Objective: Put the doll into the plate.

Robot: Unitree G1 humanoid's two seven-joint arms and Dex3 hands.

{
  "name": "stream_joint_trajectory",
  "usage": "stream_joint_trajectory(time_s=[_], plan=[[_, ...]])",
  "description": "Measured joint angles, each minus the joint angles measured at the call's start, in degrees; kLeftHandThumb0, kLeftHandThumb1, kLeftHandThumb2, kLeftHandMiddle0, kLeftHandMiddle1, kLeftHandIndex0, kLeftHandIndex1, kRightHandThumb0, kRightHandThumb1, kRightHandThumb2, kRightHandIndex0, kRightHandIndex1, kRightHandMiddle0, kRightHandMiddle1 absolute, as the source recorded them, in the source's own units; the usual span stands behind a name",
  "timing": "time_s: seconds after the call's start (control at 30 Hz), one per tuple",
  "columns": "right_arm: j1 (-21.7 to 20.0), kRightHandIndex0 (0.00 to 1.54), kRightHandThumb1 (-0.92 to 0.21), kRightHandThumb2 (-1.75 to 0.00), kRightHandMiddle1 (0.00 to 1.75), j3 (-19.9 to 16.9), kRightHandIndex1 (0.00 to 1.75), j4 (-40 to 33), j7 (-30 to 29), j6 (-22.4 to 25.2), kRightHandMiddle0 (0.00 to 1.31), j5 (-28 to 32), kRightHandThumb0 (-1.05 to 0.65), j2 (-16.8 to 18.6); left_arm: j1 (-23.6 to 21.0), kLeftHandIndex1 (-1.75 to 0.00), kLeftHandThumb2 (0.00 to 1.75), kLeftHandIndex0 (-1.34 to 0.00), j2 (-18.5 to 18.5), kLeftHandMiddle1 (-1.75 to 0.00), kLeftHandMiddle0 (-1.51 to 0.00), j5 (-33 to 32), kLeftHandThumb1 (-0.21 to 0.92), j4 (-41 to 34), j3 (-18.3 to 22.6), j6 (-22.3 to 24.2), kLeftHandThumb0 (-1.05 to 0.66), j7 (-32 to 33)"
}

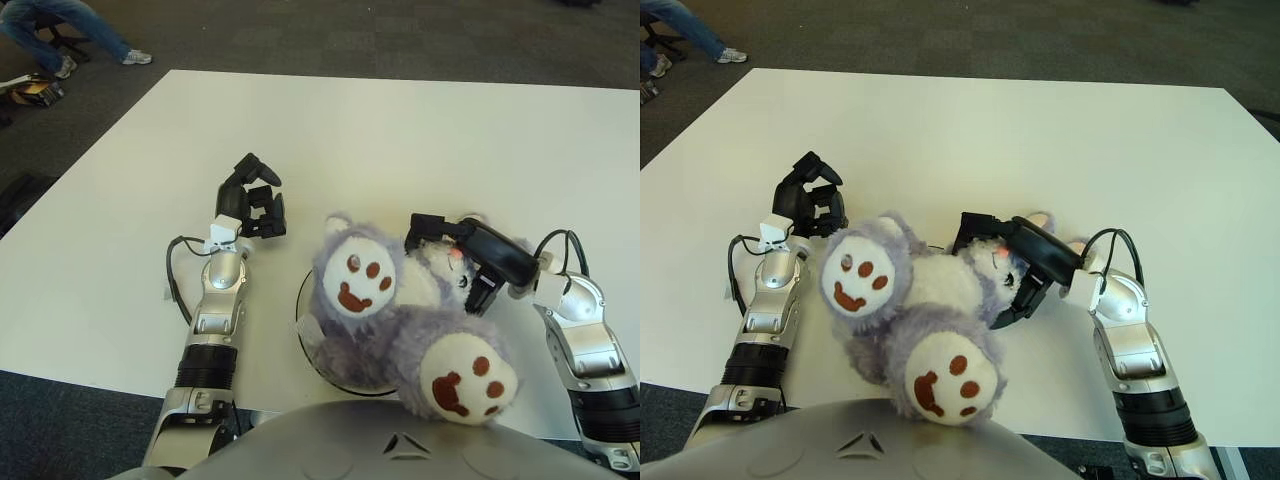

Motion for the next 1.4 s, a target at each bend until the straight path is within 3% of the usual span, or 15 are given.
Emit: stream_joint_trajectory(time_s=[0.93,1.1,1.3,1.37,1.4], plan=[[-2.4,0.65,-0.48,-0.88,1.51,2.4,1.21,2.6,1.2,-2.1,0.65,3.5,-0.01,0.0,0.2,-1.75,1.30,-0.60,0.0,-1.75,-1.29,1.2,0.33,-0.8,-0.9,1.7,-0.48,1.1],[-2.7,0.59,-0.57,-0.77,1.50,2.4,1.26,3.0,1.3,-2.7,0.58,3.8,-0.01,0.2,0.2,-1.75,1.30,-0.60,0.0,-1.75,-1.29,1.2,0.33,-0.8,-1.0,1.8,-0.48,1.1],[-3.3,0.48,-0.81,-0.44,1.49,2.4,1.33,3.4,1.2,-4.6,0.45,2.9,-0.01,0.1,0.3,-1.75,1.29,-0.60,0.0,-1.75,-1.29,1.2,0.34,-1.2,-1.1,2.8,-0.48,1.1],[-3.4,0.41,-0.86,-0.37,1.50,2.4,1.22,3.5,1.2,-5.0,0.43,2.4,-0.18,-0.1,0.4,-1.75,1.29,-0.60,-0.1,-1.75,-1.29,1.2,0.34,-1.3,-1.2,3.0,-0.48,1.3],[-3.5,0.38,-0.82,-0.40,1.45,2.4,1.15,3.5,1.2,-5.0,0.37,2.2,-0.28,-0.2,0.4,-1.75,1.29,-0.60,-0.1,-1.75,-1.29,1.3,0.33,-1.3,-1.2,3.0,-0.48,1.4]])
